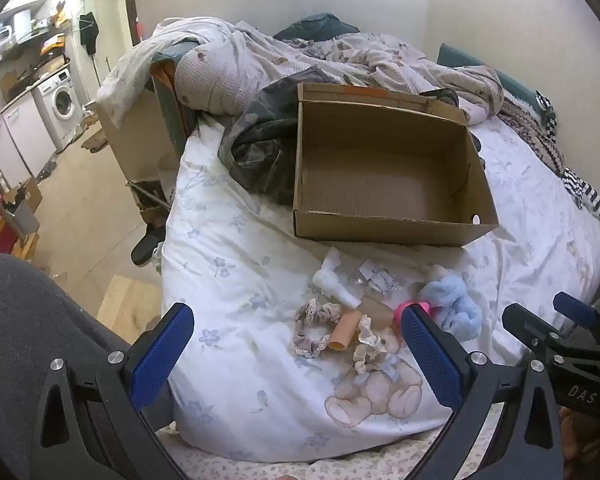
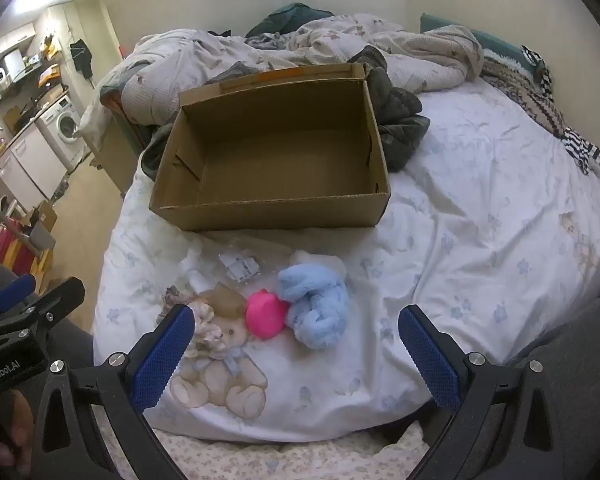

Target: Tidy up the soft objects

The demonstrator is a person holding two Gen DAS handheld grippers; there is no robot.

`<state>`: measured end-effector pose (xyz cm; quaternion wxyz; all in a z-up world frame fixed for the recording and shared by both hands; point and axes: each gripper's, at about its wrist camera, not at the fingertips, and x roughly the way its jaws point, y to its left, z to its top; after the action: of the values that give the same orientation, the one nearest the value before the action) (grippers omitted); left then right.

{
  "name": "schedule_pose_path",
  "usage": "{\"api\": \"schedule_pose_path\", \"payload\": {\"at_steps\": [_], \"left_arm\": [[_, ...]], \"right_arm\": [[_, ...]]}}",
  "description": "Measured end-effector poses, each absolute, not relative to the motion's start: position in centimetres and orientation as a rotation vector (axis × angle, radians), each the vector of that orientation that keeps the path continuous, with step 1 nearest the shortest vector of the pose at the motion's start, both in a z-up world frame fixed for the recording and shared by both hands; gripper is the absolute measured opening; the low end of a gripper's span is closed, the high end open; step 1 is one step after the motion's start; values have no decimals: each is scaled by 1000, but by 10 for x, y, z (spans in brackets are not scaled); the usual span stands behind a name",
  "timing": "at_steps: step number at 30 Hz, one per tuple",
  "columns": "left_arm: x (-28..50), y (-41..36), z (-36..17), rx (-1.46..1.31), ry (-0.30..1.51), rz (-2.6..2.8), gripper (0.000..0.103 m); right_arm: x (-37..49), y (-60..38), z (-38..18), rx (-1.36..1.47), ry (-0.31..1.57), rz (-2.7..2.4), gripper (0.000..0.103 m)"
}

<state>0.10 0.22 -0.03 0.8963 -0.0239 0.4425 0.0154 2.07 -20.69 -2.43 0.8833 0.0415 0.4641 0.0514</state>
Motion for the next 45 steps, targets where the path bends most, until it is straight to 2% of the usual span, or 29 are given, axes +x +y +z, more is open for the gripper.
{"api": "schedule_pose_path", "payload": {"at_steps": [45], "left_arm": [[2,-1,-5,-38,924,34,103]], "right_arm": [[21,-206,-25,87,972,103,103]]}}
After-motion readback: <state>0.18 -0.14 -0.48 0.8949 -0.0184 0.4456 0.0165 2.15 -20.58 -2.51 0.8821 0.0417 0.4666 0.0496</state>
